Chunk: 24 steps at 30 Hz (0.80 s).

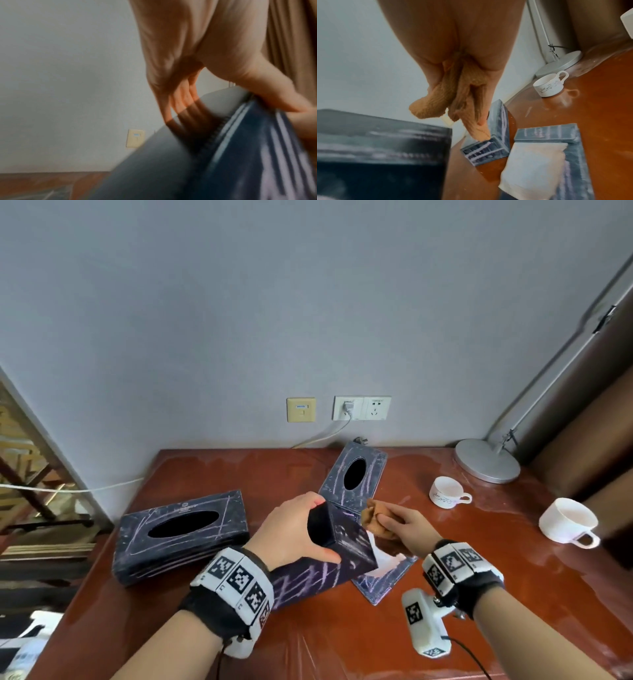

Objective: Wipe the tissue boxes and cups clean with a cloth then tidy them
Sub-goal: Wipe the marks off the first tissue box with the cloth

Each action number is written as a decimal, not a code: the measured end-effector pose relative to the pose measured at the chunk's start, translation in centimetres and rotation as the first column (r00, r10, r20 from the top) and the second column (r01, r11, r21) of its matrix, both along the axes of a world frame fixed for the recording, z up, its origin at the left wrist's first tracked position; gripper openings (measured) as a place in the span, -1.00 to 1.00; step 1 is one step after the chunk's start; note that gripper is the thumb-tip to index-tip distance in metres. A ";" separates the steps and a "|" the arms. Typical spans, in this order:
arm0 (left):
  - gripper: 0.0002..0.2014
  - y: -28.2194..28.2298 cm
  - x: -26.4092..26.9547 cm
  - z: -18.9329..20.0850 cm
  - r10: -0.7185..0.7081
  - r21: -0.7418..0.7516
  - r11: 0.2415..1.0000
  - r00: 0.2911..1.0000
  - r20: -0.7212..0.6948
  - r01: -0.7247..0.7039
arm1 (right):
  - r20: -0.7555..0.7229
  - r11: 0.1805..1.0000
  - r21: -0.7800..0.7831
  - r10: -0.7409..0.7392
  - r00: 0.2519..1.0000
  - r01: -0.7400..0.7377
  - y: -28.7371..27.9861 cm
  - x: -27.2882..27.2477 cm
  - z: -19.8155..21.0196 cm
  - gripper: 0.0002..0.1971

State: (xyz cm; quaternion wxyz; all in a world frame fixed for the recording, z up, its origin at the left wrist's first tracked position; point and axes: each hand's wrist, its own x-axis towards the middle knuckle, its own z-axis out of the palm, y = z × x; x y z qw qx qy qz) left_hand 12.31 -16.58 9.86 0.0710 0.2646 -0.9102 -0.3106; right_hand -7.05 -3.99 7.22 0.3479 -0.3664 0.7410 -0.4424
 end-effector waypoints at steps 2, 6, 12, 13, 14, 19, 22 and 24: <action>-0.13 -0.8 1.4 0.6 0.007 0.131 0.991 0.995 -0.102 0.007 | 0.095 0.994 -0.095 -0.041 0.995 0.050 -0.6 0.6 1.4 -0.71; -0.21 -2.5 4.7 -1.1 0.090 0.285 0.957 0.987 -0.131 -0.050 | 0.175 0.974 -0.216 0.105 0.979 -0.066 -2.1 2.3 3.6 -0.71; -0.24 -3.5 6.6 -2.2 0.132 0.325 0.943 0.975 -0.179 -0.068 | -0.412 0.966 0.046 0.251 0.876 -0.255 -4.2 4.6 4.3 -0.60; -0.24 -3.6 6.6 -2.3 0.129 0.328 0.943 0.973 -0.189 -0.062 | -0.490 0.955 0.091 0.288 0.823 -0.281 -4.3 5.2 4.3 -0.58; -0.24 -3.7 6.6 -2.4 0.129 0.332 0.942 0.972 -0.197 -0.058 | -0.547 0.943 0.119 0.324 0.771 -0.312 -4.2 5.7 4.2 -0.58; -0.27 -3.4 6.6 -2.5 0.142 0.322 0.945 0.962 -0.233 -0.061 | -0.740 0.927 0.176 0.346 0.576 -0.331 -4.0 7.6 3.4 -0.58; -0.22 -3.5 6.6 -2.4 0.130 0.303 0.951 0.964 -0.232 -0.056 | -0.786 0.892 0.064 0.322 0.528 -0.448 -4.6 9.6 2.6 -0.41; -0.22 -3.5 6.8 -2.3 0.115 0.269 0.962 0.963 -0.243 -0.047 | -0.776 0.837 -0.001 0.345 0.528 -0.547 -4.8 11.4 2.0 -0.30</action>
